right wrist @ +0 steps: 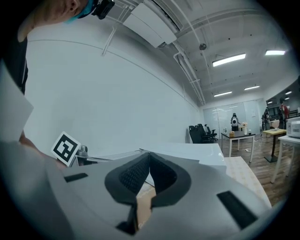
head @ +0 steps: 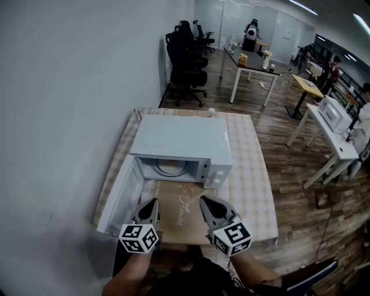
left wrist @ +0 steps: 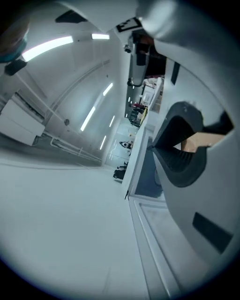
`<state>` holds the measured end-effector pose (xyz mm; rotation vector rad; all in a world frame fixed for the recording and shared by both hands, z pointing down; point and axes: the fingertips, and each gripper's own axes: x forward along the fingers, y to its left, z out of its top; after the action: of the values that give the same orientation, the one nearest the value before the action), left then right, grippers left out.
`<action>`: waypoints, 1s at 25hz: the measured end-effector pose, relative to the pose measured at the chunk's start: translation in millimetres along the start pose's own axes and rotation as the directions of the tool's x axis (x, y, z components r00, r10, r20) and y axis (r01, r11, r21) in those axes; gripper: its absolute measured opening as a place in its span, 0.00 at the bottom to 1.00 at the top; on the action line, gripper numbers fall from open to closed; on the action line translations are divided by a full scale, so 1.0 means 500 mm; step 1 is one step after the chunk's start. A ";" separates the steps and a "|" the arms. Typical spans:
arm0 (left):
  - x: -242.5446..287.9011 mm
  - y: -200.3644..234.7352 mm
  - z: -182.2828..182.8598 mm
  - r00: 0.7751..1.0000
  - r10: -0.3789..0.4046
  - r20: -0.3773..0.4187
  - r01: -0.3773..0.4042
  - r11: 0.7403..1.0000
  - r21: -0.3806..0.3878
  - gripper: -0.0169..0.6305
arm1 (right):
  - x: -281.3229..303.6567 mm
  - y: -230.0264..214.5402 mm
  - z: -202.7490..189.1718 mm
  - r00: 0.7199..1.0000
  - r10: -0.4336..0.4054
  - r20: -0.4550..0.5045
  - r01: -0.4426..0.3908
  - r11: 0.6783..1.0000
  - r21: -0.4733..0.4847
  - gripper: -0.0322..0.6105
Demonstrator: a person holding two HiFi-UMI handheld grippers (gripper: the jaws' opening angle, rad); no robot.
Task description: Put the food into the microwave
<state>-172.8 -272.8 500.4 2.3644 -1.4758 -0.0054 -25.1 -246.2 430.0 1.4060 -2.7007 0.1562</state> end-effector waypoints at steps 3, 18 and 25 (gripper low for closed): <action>-0.056 -0.015 0.022 1.000 -0.022 0.010 0.022 0.999 0.035 0.04 | -0.023 0.025 0.009 1.000 -0.008 0.015 0.008 1.000 -0.008 0.06; -0.238 -0.117 0.096 0.988 -0.114 0.105 0.095 0.981 0.171 0.04 | -0.116 0.069 0.034 0.996 -0.081 0.035 0.080 0.997 0.018 0.06; -0.245 -0.160 0.116 0.989 -0.103 0.106 0.080 0.976 0.203 0.04 | -0.140 0.040 0.049 0.996 -0.080 0.037 0.079 0.997 0.024 0.06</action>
<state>-169.9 -151.7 400.4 2.6315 -1.4790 -0.0193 -2.6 -181.1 395.9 1.5349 -2.6755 0.1561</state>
